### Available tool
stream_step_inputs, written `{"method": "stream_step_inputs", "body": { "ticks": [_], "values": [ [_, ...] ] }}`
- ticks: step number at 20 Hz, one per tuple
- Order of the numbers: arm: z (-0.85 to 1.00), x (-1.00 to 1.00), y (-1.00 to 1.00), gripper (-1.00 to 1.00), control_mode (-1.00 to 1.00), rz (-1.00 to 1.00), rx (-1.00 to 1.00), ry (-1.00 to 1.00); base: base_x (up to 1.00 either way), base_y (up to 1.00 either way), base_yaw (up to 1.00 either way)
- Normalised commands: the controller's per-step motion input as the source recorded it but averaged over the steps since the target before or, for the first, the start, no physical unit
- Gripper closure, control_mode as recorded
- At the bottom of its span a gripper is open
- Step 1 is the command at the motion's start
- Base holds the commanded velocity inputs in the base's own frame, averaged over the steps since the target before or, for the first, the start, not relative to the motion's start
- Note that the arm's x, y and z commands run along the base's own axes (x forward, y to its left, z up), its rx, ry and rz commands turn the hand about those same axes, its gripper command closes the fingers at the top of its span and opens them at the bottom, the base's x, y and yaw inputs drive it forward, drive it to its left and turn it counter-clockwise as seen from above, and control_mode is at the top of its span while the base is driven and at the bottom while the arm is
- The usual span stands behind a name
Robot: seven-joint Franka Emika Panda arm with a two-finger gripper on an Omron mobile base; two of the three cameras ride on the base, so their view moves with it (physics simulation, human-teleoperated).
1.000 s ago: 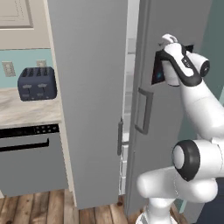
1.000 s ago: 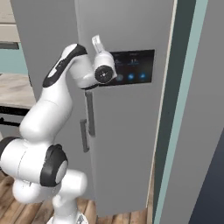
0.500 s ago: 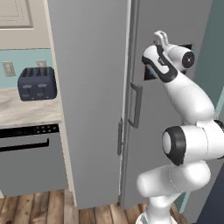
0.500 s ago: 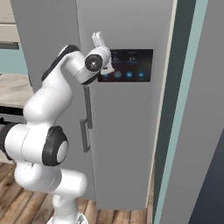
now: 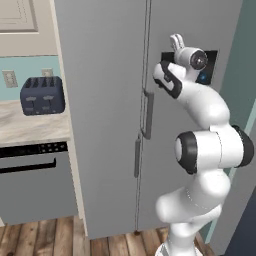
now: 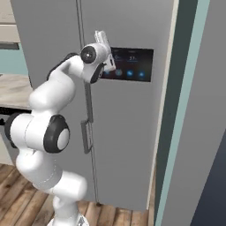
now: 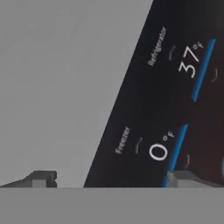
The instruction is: Pick up the frozen steak from the freezer, place it on any shelf in the fridge, and close the fridge and freezer doors when done.
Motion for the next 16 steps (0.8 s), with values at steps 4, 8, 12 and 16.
{"method": "stream_step_inputs", "body": {
  "ticks": [4, 8, 12, 16],
  "values": [
    [0.00, 0.40, 0.00, -1.00, -1.00, -0.14, 0.00, 0.10, 0.00, 0.00, 0.00],
    [0.00, 0.18, 0.00, -1.00, -1.00, -0.13, 0.00, 0.07, 0.00, 0.00, 0.00],
    [0.01, 0.00, 0.00, -1.00, -1.00, -0.11, 0.00, 0.06, 0.00, 0.00, 0.00],
    [0.04, -0.12, 0.00, -1.00, -1.00, -0.06, 0.00, 0.02, 0.00, 0.00, 0.00]
  ]
}}
